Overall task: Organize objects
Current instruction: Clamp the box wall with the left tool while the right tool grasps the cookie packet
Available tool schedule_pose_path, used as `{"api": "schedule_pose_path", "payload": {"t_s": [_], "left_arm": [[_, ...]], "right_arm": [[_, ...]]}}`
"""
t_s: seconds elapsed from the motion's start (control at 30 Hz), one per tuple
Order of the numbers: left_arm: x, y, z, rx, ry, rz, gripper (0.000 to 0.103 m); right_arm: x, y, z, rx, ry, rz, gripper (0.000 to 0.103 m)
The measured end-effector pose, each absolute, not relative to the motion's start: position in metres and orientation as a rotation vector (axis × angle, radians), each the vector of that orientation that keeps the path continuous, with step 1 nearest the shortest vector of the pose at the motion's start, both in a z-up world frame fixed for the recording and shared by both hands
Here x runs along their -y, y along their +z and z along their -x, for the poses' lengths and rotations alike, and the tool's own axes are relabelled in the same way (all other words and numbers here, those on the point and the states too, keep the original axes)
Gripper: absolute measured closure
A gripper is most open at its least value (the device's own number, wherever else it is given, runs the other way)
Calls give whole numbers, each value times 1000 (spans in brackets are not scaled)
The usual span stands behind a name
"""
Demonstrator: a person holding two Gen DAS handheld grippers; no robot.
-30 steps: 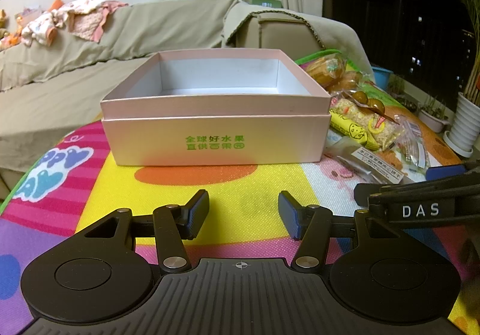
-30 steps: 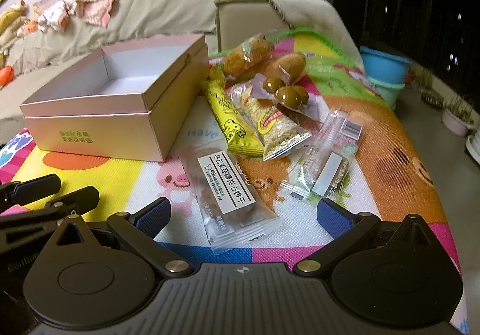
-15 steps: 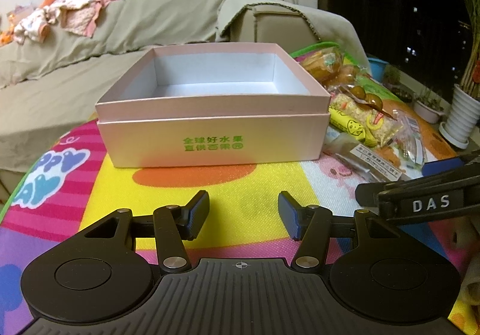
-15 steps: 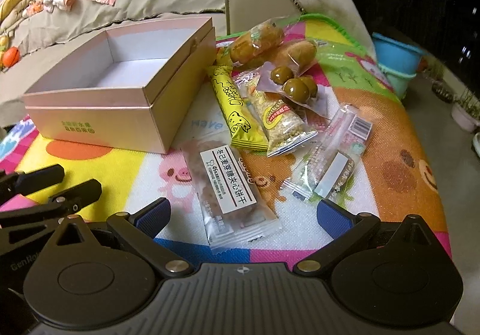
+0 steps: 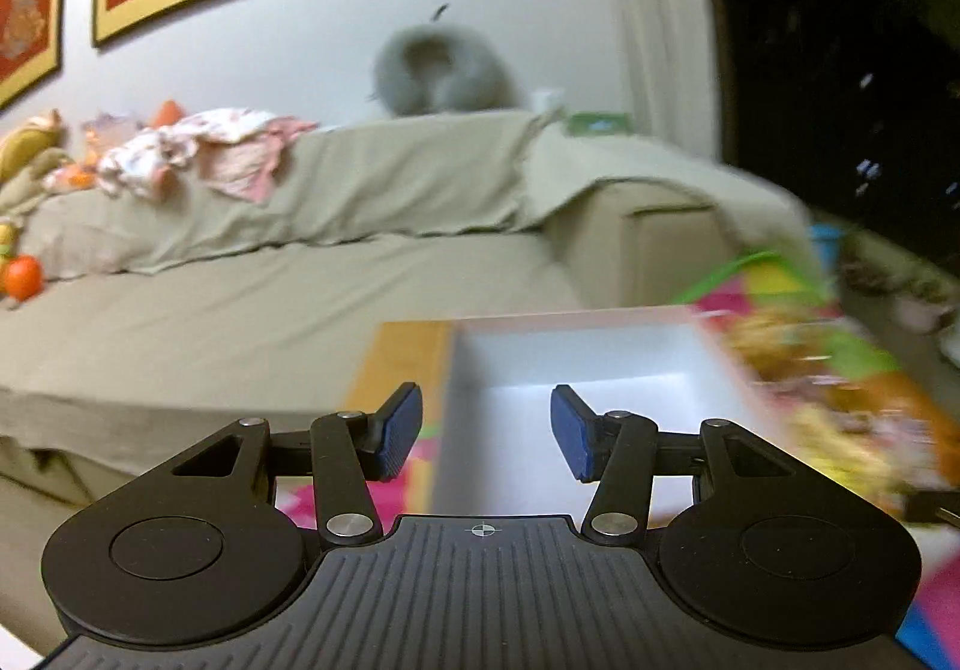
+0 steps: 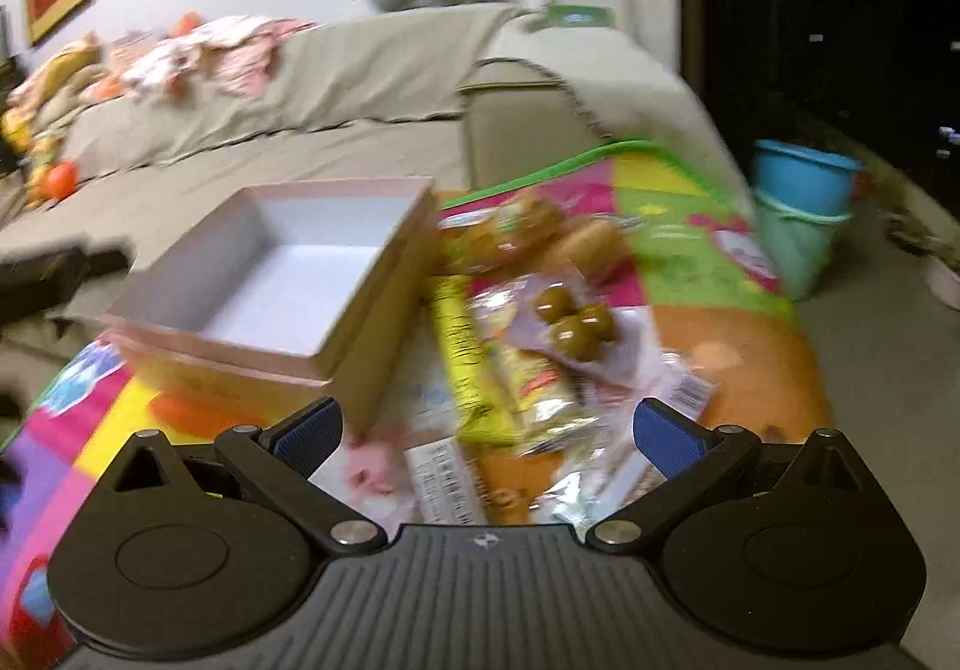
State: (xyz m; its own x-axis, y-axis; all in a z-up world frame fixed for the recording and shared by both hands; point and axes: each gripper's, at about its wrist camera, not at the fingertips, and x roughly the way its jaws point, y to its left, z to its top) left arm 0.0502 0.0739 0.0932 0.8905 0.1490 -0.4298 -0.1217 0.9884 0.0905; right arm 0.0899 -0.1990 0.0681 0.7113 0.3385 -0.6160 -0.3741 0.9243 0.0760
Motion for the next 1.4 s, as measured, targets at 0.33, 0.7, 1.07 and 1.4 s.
{"api": "schedule_pose_path", "payload": {"t_s": [0.33, 0.7, 1.07, 1.4], "left_arm": [[-125, 48, -116, -658, 138, 56, 65], [-126, 35, -113, -713, 95, 119, 93], [-121, 34, -112, -703, 87, 130, 93], [-121, 33, -110, -695, 85, 144, 92]], "right_arm": [[176, 55, -79, -649, 497, 242, 10], [162, 23, -116, -815, 522, 226, 50], [181, 49, -85, -845, 488, 211, 68], [180, 114, -71, -798, 545, 103, 69]]}}
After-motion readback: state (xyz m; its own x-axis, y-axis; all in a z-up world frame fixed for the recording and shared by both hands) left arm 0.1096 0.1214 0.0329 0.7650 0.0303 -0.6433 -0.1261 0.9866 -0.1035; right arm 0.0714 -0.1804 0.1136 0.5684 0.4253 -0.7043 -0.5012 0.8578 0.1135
